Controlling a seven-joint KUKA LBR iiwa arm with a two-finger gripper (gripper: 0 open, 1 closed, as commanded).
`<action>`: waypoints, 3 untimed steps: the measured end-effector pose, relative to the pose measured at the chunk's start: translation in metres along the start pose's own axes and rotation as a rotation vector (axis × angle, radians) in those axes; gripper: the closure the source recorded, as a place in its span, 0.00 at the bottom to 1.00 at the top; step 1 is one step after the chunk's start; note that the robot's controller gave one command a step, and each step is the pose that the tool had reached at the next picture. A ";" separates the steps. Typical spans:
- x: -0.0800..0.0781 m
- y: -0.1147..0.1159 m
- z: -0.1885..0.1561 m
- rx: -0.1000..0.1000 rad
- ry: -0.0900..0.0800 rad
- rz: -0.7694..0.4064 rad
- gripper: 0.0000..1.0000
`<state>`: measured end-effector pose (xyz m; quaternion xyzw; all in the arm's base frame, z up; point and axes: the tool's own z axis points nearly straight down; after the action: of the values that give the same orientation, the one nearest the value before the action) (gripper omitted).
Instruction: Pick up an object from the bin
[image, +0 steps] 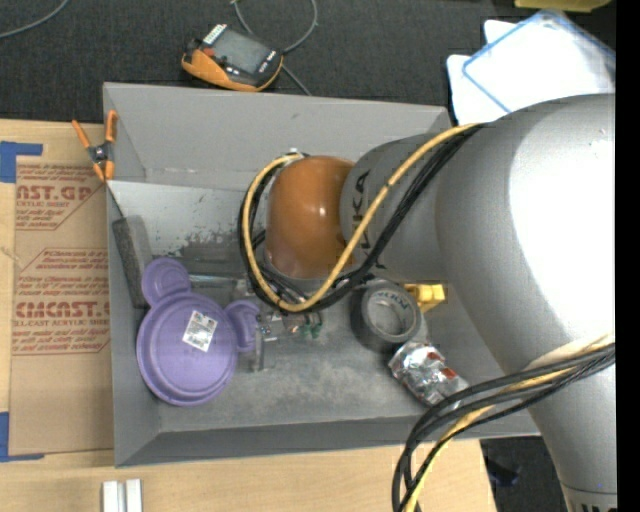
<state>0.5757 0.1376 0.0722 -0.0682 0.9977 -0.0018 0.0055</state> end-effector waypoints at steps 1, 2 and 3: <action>-0.017 0.096 -0.003 0.015 0.003 0.260 1.00; -0.017 0.096 -0.003 0.015 0.003 0.260 1.00; -0.013 0.093 -0.028 0.021 0.014 0.264 1.00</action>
Offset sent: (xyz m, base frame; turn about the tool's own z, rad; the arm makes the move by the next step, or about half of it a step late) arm 0.0000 0.0000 0.0000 0.0000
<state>0.5760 0.2316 0.1000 0.0635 0.9979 -0.0120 -0.0007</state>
